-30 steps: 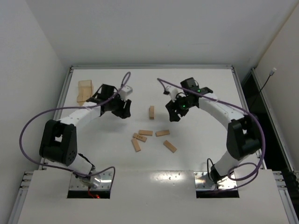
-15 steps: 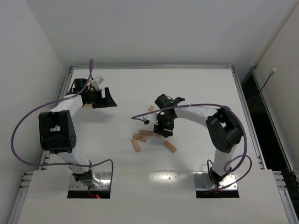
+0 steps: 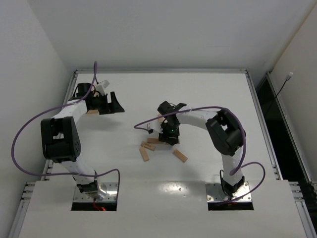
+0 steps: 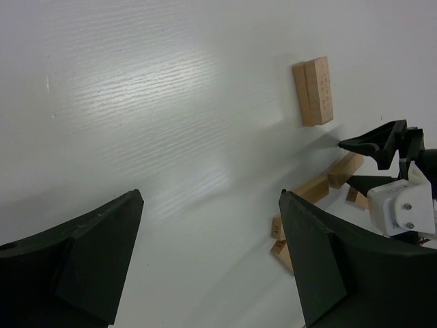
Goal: Build the wood block tower
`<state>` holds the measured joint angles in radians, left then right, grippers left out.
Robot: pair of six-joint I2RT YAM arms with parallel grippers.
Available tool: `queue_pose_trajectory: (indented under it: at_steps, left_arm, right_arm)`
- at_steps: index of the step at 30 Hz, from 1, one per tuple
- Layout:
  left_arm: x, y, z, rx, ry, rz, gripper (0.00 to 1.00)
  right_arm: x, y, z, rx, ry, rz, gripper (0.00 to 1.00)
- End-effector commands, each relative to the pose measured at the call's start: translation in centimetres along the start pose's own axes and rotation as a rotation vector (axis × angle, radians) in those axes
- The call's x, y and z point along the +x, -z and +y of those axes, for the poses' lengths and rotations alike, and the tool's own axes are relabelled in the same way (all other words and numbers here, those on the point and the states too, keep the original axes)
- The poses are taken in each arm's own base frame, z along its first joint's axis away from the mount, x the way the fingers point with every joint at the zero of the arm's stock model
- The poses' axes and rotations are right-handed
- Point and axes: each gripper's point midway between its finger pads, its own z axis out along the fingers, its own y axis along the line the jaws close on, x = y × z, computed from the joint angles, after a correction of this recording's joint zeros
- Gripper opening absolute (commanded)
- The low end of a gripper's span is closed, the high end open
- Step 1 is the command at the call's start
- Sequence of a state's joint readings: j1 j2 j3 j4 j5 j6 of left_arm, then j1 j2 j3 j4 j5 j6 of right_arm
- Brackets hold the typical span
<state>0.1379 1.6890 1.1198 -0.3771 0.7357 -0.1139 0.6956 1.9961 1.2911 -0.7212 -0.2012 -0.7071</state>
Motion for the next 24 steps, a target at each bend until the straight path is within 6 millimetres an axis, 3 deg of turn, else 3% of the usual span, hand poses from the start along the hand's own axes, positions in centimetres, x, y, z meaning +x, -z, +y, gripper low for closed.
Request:
queue_pose_trajectory:
  at_steps: [1,2,5,10,11,14,16,18,22,23,24]
  left_arm:
    - [-1.8,0.5,0.0,0.029,-0.019,-0.038,0.79]
    - [-2.0,0.4,0.0,0.029,-0.025,-0.044,0.79]
    - [-2.1,0.6,0.3,0.023,-0.02,-0.05,0.79]
    - [-2.0,1.0,0.1,0.014,-0.029,-0.06,0.75]
    - [-2.0,1.3,-0.2,0.014,-0.041,-0.072,0.73]
    - [-1.8,1.8,-0.2,-0.032,-0.062,-0.087,0.73]
    - [-2.1,2.4,-0.8,-0.06,-0.083,-0.113,0.73]
    - [-1.9,2.6,-0.6,-0.116,-0.025,-0.13,0.77]
    - [-2.5,3.5,-0.6,-0.234,0.015,-0.196,0.84]
    - [-2.5,3.8,-0.2,-0.271,0.033,-0.208,0.85]
    - [-2.8,3.9,-0.8,-0.261,0.026,-0.223,0.95]
  right_arm:
    - [-0.8,-0.3,-1.0,0.017,0.005,-0.007,0.51]
    - [-0.7,-0.2,-1.1,0.023,0.005,0.0,0.46]
    - [-0.5,-0.3,-1.2,0.021,-0.007,0.014,0.0]
    - [-1.1,2.0,-0.7,0.057,-0.069,-0.021,0.0]
    - [-1.9,3.5,-0.5,0.083,-0.076,-0.05,0.0]
    - [-3.5,6.2,0.2,0.107,-0.217,-0.127,0.0]
    - [-5.0,8.5,0.2,0.148,-0.435,-0.194,0.0]
    - [-4.2,9.3,-0.8,0.262,-0.718,-0.174,0.0]
    - [-3.6,9.6,-2.2,0.345,-0.936,-0.139,0.0]
    - [-3.7,9.8,-3.5,0.365,-0.98,-0.141,0.0]
    - [-3.0,10.1,-4.7,0.419,-1.021,-0.116,0.0]
